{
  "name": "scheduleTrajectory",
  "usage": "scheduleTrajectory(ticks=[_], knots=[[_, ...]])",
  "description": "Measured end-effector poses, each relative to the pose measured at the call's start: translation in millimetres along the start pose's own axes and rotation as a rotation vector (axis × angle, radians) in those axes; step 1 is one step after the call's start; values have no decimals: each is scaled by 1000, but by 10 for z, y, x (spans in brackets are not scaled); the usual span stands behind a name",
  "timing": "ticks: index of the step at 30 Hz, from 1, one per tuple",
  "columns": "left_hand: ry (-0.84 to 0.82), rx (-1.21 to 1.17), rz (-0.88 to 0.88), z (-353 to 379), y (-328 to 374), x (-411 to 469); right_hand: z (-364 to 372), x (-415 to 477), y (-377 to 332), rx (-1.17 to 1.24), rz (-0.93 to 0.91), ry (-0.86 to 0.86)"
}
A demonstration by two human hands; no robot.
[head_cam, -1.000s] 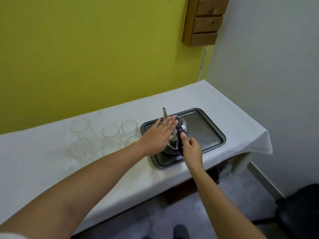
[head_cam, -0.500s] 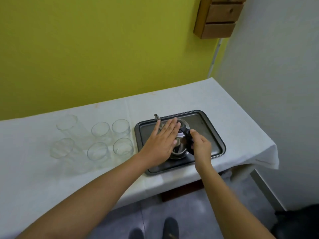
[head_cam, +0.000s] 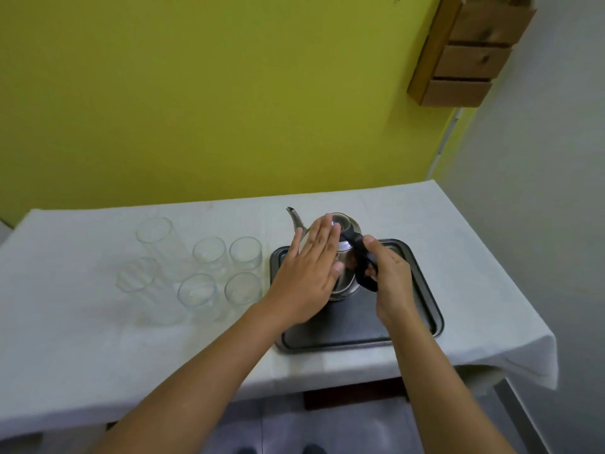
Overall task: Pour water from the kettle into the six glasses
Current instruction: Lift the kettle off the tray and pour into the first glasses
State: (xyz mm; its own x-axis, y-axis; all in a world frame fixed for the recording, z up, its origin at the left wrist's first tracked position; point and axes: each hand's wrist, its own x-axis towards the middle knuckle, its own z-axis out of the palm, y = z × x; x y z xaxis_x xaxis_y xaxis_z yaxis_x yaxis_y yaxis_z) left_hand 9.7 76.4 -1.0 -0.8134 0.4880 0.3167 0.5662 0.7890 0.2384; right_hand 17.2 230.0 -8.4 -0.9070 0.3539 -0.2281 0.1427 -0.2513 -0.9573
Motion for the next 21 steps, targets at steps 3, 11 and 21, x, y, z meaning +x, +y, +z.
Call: scheduleTrajectory(ticks=[3, 11, 21], knots=[[81, 32, -26, -196, -101, 1, 225, 2, -181, -6, 3, -70], [188, 103, -175, -650, -483, -91, 950, -58, -469, -77, -19, -241], [165, 10, -346, -889, -912, -454, 1588, -199, -360, -185, 2, -380]])
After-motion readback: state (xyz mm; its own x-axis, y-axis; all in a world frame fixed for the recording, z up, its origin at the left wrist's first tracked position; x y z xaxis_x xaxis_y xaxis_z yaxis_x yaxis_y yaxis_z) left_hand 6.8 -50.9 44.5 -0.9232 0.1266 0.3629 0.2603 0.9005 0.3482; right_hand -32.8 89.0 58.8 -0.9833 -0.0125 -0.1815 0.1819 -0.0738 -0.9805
